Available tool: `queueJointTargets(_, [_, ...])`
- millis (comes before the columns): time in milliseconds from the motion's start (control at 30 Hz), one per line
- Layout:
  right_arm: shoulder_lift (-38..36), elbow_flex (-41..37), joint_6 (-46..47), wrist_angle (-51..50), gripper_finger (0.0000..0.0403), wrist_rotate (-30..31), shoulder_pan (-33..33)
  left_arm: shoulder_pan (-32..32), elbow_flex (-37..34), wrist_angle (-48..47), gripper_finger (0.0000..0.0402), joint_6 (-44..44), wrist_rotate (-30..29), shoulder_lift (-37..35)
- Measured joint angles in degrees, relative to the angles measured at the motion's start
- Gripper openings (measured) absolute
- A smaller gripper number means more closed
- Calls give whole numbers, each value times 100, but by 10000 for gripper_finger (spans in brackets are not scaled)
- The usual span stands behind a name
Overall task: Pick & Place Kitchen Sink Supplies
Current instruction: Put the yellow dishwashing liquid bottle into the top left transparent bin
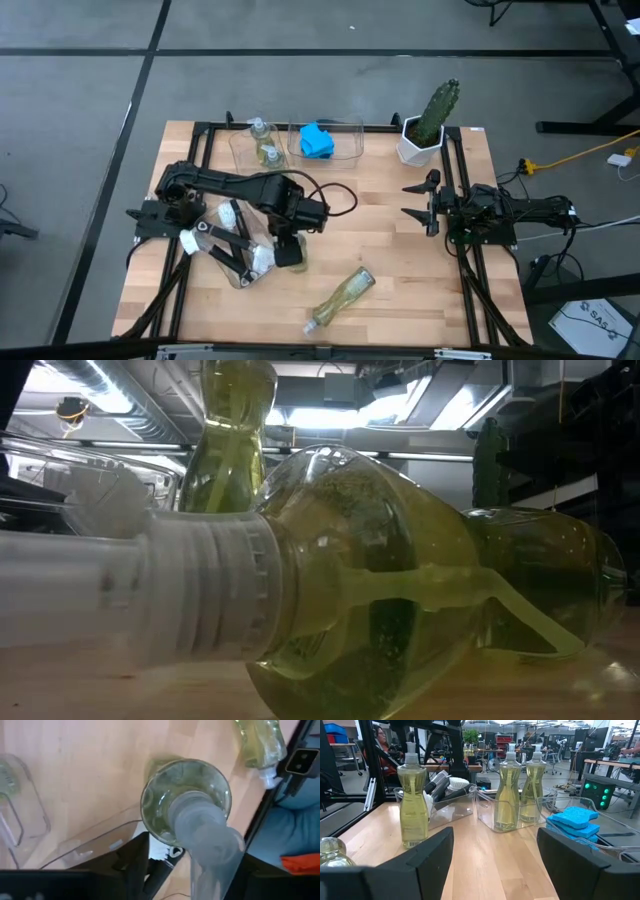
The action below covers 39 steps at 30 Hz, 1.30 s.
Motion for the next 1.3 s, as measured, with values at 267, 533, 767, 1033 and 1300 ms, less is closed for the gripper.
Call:
queueJointTargets(267, [-2,0,-1,2,284,0,2,-227,-9,2,219,-86,-244,-323])
queueJointTargets(533, [-1,0,-2,2,284,0,0,-607,-9,371,221,-229,-1560,-1158])
queueJointTargets(767, [-1,0,-2,2,284,0,1,-1442,-531,542,221,-1015,-3043,-1634])
queueJointTargets(1033, [0,0,0,0,284,0,0,-2491,-2930,1875,221,-2649,-3651,-2278])
queueJointTargets(1300, [-2,0,-1,0,284,0,0,-3236,-4394,3323,221,-3063,-5668,-2768])
